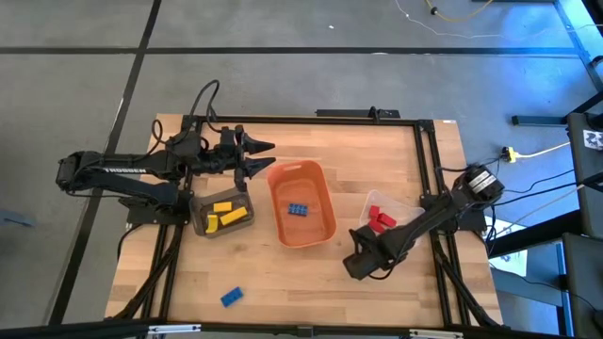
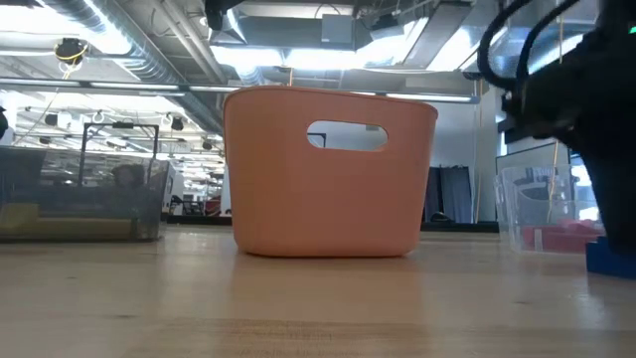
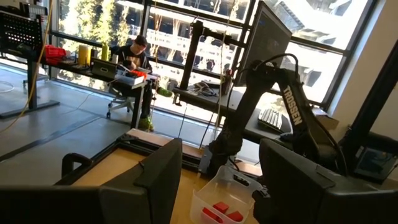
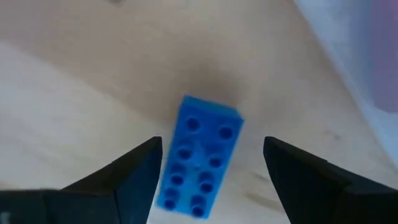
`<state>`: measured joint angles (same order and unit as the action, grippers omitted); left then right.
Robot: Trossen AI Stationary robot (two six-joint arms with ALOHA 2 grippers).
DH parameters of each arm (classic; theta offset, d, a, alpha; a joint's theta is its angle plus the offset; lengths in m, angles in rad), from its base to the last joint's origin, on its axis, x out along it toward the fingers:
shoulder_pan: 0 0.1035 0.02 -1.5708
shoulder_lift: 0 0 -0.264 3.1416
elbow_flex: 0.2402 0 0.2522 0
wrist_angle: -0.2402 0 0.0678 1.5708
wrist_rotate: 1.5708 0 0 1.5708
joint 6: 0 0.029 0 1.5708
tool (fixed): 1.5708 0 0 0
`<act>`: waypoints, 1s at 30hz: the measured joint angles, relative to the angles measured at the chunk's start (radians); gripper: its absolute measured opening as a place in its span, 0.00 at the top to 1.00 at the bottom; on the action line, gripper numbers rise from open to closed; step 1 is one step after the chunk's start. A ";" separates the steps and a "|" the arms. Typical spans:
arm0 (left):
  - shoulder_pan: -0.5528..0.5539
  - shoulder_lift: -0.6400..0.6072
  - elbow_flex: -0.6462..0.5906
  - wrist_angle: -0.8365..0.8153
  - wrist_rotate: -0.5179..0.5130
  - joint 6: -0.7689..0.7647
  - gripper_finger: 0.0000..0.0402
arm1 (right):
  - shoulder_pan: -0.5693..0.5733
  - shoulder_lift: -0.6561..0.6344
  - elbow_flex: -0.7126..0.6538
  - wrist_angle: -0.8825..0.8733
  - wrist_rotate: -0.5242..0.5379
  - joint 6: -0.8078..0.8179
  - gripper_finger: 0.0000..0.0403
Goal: Sort & place blocks by color
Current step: Put the right blue game piece into the orange bin
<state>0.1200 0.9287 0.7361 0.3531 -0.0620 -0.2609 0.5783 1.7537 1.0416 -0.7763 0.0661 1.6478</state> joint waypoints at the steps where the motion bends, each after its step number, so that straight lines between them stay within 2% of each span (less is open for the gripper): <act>1: 0.000 0.000 0.000 0.000 0.000 0.000 0.49 | -0.002 0.006 0.000 -0.010 -0.006 0.000 0.30; 12: 0.000 0.000 0.000 0.001 0.000 -0.026 0.49 | -0.003 0.049 0.003 -0.027 -0.062 0.001 0.30; 24: 0.000 0.000 0.000 0.000 0.000 -0.046 0.49 | -0.010 0.053 0.002 -0.028 -0.047 0.004 0.30; 30: 0.000 0.000 0.000 0.000 0.000 -0.049 0.49 | -0.024 0.054 0.002 -0.033 -0.043 0.071 0.30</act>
<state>0.1204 0.9287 0.7361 0.3534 -0.0624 -0.3095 0.5540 1.8080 1.0431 -0.8089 0.0231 1.7183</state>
